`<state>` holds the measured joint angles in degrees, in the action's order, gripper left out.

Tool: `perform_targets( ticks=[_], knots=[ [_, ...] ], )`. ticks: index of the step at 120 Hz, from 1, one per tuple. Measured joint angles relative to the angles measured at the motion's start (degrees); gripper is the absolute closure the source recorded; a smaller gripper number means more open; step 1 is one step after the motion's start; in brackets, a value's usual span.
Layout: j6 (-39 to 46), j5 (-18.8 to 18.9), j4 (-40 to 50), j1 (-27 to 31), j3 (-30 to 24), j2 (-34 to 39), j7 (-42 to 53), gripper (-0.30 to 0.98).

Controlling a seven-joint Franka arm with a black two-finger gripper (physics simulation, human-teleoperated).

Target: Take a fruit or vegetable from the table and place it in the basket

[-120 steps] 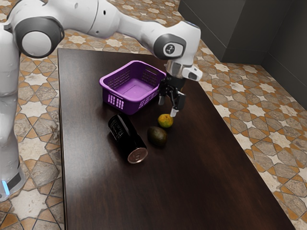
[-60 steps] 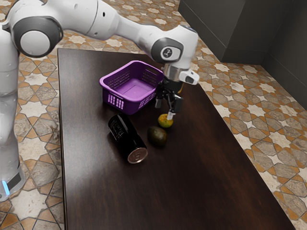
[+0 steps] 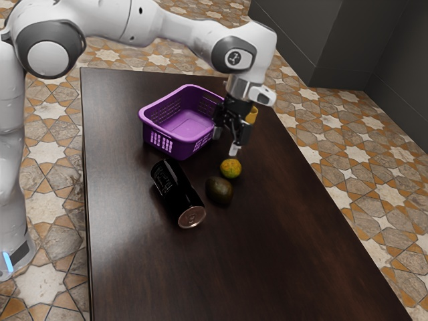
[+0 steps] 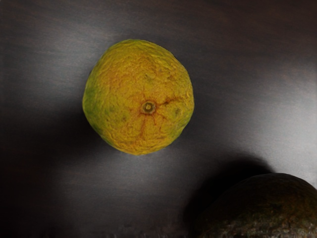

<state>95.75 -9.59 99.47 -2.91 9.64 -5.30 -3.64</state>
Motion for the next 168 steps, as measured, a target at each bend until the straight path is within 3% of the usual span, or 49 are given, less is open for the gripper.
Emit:
perform_targets(
  ticks=[25, 64, 168],
  knots=[
    [-1.86, 2.21, -0.02, 0.44, 0.45, -0.43, -0.09, 0.00],
    [3.90, 3.38, -0.01, 0.38, 1.15, -2.29, -0.18, 0.00],
    [10.83, 3.08, -2.80, -0.25, -0.23, -5.92, 0.14, 0.00]
  ],
)
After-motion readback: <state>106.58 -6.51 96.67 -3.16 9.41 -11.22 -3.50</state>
